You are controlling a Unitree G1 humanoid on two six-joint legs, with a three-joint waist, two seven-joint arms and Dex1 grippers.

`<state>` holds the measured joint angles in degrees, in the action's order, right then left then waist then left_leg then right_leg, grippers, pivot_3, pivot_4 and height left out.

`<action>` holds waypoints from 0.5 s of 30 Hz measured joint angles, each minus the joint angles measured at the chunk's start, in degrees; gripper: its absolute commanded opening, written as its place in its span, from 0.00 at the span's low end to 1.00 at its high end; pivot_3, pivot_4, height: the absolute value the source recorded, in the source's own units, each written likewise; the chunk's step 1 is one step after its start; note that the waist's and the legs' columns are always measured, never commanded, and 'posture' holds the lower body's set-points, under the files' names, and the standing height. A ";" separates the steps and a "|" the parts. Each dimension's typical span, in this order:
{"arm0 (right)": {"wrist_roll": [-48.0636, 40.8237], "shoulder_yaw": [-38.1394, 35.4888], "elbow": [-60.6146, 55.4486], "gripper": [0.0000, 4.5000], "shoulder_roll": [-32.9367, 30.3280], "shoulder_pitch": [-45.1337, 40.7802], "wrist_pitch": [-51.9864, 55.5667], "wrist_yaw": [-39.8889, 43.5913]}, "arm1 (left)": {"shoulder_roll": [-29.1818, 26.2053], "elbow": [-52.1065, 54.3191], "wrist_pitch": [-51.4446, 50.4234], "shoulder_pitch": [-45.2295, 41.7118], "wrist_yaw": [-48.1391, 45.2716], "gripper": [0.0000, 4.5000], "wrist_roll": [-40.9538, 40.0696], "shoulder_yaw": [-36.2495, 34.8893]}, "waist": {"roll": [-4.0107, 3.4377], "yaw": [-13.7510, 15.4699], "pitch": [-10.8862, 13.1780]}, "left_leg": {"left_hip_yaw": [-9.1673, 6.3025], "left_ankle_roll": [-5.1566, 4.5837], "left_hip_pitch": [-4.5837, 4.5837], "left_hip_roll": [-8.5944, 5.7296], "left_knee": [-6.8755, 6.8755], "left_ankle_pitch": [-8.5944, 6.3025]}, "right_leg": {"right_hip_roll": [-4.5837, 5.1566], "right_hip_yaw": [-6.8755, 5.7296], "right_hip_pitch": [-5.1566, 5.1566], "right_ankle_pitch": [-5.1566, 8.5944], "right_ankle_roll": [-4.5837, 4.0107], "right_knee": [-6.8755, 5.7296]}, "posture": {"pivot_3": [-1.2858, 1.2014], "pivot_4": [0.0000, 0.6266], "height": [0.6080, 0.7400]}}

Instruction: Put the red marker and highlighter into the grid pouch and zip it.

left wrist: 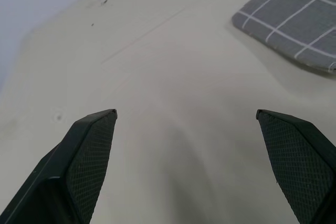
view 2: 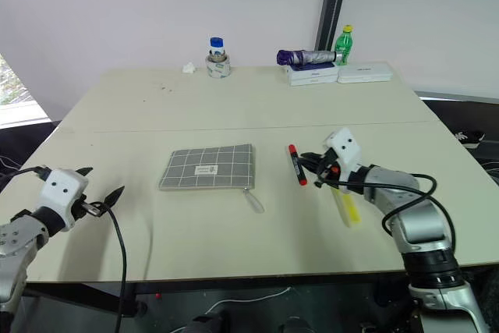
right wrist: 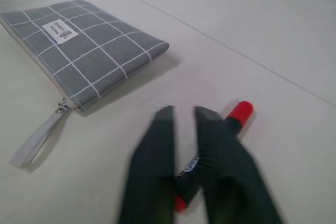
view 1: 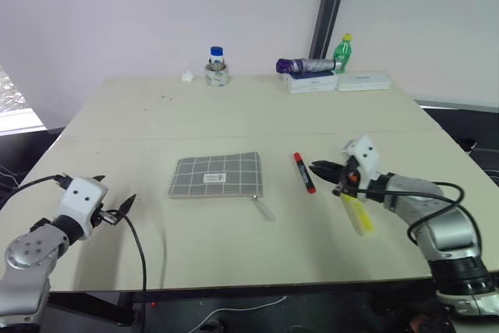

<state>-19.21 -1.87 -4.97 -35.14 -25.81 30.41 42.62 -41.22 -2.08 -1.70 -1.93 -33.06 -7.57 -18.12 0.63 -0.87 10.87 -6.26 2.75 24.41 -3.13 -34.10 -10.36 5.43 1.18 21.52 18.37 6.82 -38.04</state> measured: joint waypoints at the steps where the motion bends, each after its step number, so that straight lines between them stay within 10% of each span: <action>1: 0.99 1.61 0.00 0.00 1.87 -1.38 0.87 -1.85 | -1.21 -2.61 2.40 -1.52 -0.50 1.00 1.88 1.76 | 0.00 -0.09 0.00 | -0.01 0.01 0.00 0.02 0.00 0.01 | -0.06 0.00 0.04 0.00 0.00 -0.04 | 0.52 0.24 1.00; 15: 13.13 11.52 14.36 0.00 14.91 -11.90 6.58 -16.69 | -5.48 -35.51 34.59 -24.57 -1.37 1.00 19.51 19.58 | 0.00 -0.16 0.00 | 0.00 0.03 0.03 -0.12 0.02 0.04 | -0.26 -0.01 0.14 -0.03 0.05 -0.20 | 0.52 0.24 1.00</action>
<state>-6.09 9.65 9.39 -20.23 -37.71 36.99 25.93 -46.69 -37.60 32.89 -26.50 -34.42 11.94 1.45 0.63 -1.02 10.87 -6.27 2.78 24.44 -3.25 -34.09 -10.32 5.17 1.16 21.66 18.33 6.87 -38.24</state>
